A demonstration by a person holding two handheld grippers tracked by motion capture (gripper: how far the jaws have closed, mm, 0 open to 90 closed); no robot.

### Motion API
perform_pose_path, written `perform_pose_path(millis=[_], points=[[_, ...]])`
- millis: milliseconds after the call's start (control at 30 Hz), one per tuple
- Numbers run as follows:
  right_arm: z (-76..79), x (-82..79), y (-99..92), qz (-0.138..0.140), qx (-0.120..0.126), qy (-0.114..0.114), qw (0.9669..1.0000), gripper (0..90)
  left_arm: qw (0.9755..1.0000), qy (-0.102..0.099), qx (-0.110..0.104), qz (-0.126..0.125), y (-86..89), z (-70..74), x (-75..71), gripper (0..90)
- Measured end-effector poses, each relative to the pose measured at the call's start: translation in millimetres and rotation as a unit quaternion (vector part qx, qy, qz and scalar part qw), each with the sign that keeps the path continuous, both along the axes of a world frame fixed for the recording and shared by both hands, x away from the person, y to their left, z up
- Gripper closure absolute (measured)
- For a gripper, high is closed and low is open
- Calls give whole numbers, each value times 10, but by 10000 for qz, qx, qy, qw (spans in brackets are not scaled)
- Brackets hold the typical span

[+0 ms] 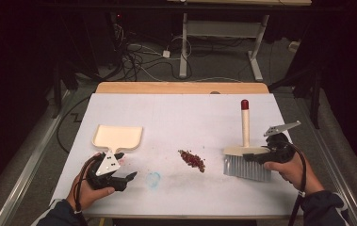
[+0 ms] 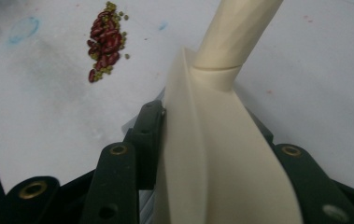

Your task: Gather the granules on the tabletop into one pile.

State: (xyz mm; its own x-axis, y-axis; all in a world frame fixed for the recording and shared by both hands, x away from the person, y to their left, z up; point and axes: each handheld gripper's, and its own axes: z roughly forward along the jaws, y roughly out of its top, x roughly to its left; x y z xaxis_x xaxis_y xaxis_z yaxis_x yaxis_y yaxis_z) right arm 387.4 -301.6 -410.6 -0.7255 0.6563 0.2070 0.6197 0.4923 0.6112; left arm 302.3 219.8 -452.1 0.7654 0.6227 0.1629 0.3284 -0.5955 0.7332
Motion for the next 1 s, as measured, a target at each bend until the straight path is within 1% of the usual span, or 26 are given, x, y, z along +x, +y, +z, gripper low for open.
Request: perform_pose_path(millis=[67, 133, 167, 200, 267, 300, 333, 367, 400, 433, 467, 500, 533, 567, 600, 700, 733, 767, 800, 833, 867, 900, 933, 1000], points=[[-25, 100, 3, 74, -74, 91, 9999, 591, 10000, 11, 23, -14, -7, -4, 1, 210], [-18, 161, -11, 158, -2, 79, 9998, 574, 10000, 27, 20, -22, -10, -8, 0, 210], [-1, 181, -16, 122, 11, 17, 9999, 540, 10000, 33, 28, -28, -13, -9, 1, 210], [27, 204, -23, 40, -73, -113, 9999, 493, 10000, 36, 28, -30, -14, -11, 1, 210], [75, 230, -41, -80, -134, -300, 9994, 456, 10000, 49, 21, -47, -19, -15, 2, 210], [89, 253, -57, -149, -171, -357, 9991, 437, 10000, 58, 27, -52, -23, -18, 2, 210], [89, 276, -69, -249, -227, -348, 9988, 413, 10000, 61, 37, -61, -26, -20, 1, 210], [84, 300, -85, -352, -300, -357, 9983, 430, 9999, 62, 46, -73, -28, -21, 0, 210], [88, 309, -102, -575, -515, -465, 9959, 448, 9999, 63, 51, -80, -29, -21, 0, 210], [85, 323, -122, -732, -762, -550, 9929, 467, 9999, 68, 52, -81, -29, -21, -2, 210], [78, 339, -158, -907, -903, -554, 9902, 456, 9999, 69, 47, -83, -30, -21, -2, 210], [65, 356, -208, -1050, -822, -496, 9898, 465, 9999, 69, 56, -90, -31, -21, 0, 210], [48, 373, -258, -1221, -743, -478, 9886, 468, 9999, 72, 64, -90, -32, -22, 1, 210], [29, 382, -292, -1408, -797, -521, 9854, 468, 9999, 73, 68, -94, -34, -22, 1, 210], [7, 378, -309, -1509, -836, -596, 9832, 472, 9999, 74, 70, -100, -35, -23, 1, 210], [-34, 354, -316, -1592, -650, -814, 9817, 473, 9999, 75, 62, -90, -38, -26, 4, 210], [-42, 351, -312, -1596, -590, -820, 9820, 473, 9999, 78, 49, -89, -40, -27, 4, 210], [-60, 350, -293, -1644, -570, -851, 9811, 476, 9999, 75, 53, -90, -43, -27, 5, 210], [-82, 355, -271, -1673, -621, -878, 9800, 492, 9999, 79, 61, -102, -45, -28, 6, 210], [-114, 370, -246, -1692, -674, -849, 9796, 522, 9999, 86, 67, -103, -49, -30, 6, 210], [-150, 387, -220, -1736, -746, -827, 9785, 553, 9999, 86, 76, -103, -52, -31, 6, 210], [-180, 402, -202, -1785, -818, -814, 9771, 619, 9999, 89, 88, -101, -53, -31, 6, 210], [-233, 430, -176, -1826, -984, -781, 9751, 657, 9999, 87, 80, -105, -54, -31, 4, 210], [-307, 471, -147, -1886, -1138, -722, 9728, 713, 9999, 88, 68, -105, -50, -32, 3, 210]])
